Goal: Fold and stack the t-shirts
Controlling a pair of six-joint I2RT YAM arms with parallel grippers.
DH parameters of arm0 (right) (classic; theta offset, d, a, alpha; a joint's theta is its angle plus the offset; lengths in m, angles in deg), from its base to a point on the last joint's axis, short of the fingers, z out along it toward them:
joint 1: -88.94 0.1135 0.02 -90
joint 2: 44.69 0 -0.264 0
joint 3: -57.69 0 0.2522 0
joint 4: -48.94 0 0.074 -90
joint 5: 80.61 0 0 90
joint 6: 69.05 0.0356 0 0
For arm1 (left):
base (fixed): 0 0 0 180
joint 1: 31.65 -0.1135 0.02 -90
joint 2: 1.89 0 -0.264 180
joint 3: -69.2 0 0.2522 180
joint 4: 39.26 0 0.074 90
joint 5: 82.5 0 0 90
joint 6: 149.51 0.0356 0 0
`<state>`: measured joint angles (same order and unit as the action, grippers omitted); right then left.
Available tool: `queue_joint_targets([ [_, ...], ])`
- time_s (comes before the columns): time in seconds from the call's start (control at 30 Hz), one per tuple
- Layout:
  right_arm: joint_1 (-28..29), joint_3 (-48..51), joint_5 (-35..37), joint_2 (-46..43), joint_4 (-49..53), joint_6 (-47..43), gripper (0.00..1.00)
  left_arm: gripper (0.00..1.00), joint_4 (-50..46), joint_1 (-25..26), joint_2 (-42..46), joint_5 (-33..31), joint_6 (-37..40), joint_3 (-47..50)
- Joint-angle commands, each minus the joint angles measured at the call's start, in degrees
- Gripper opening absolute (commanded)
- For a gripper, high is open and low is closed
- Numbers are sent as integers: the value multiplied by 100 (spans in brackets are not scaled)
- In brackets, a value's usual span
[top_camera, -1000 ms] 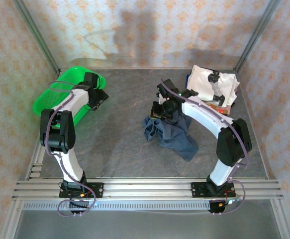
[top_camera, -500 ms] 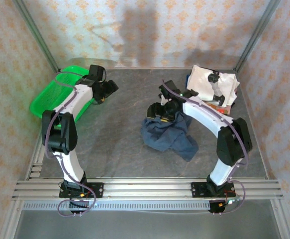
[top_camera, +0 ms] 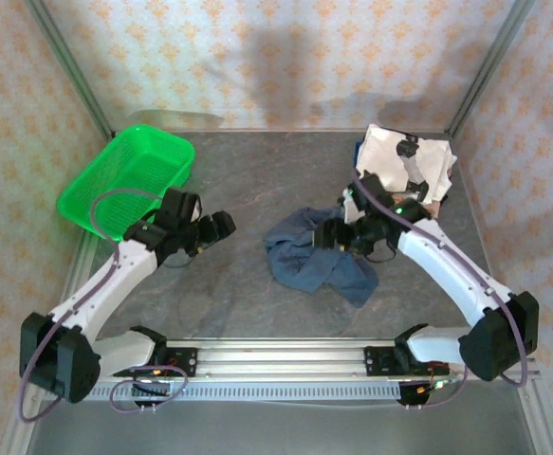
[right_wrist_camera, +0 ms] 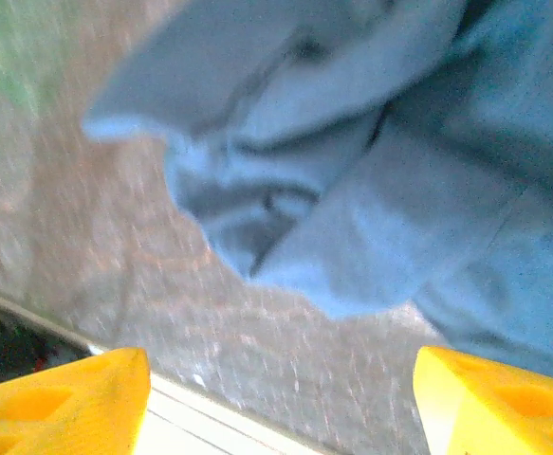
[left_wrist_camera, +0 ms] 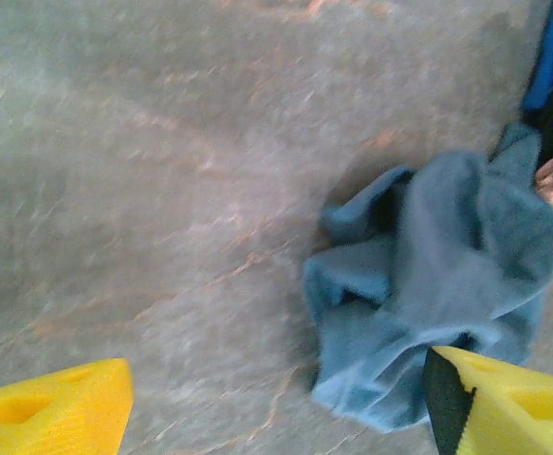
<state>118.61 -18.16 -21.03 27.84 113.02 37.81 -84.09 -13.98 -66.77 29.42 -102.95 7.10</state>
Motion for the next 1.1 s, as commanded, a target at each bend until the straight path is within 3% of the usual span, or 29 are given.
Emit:
queue_joint_targets([
  [0.0,476,454,191,153,-37,136,71,81,52,100,441,-33,-197,436],
  [0.3,953,1204,314,573,-763,791,66,81,207,877,951,-343,-53,922],
  [0.5,830,1504,760,347,-1032,1158,70,78,1161,2153,161,-390,-509,989],
  [0.63,417,1652,760,-137,-896,1134,77,72,2173,2749,-718,-232,-854,1009],
  [0.77,42,1805,545,-515,-801,1068,80,66,2762,2875,-1448,-124,-1000,969],
  [1.07,-91,1849,602,-892,-516,1011,80,61,3361,2926,-2741,54,-1013,593],
])
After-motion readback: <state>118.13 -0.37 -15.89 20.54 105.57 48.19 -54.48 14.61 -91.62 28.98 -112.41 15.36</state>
